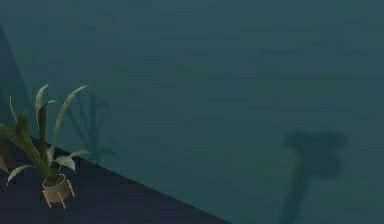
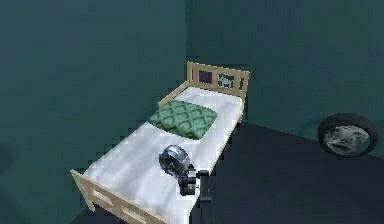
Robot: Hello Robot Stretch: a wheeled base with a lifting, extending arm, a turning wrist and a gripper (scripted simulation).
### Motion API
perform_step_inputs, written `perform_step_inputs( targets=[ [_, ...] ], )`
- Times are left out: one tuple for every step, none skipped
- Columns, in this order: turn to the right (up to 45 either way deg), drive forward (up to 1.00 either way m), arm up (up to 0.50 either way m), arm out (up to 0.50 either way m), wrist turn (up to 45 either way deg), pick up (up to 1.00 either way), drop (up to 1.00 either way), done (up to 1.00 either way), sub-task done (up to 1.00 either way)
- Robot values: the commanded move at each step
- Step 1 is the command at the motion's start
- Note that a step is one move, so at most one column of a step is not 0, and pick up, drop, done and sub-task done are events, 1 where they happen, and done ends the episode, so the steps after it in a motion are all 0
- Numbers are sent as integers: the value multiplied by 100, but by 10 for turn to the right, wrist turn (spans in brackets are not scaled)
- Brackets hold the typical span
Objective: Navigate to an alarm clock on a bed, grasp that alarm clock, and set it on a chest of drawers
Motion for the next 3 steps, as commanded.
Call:
perform_step_inputs(
  targets=[
    [0,0,50,0,0,0,0,0,0],
    [0,0,2,0,0,0,0,0,0],
    [0,0,0,0,-450,0,0,0,0]
  ],
)
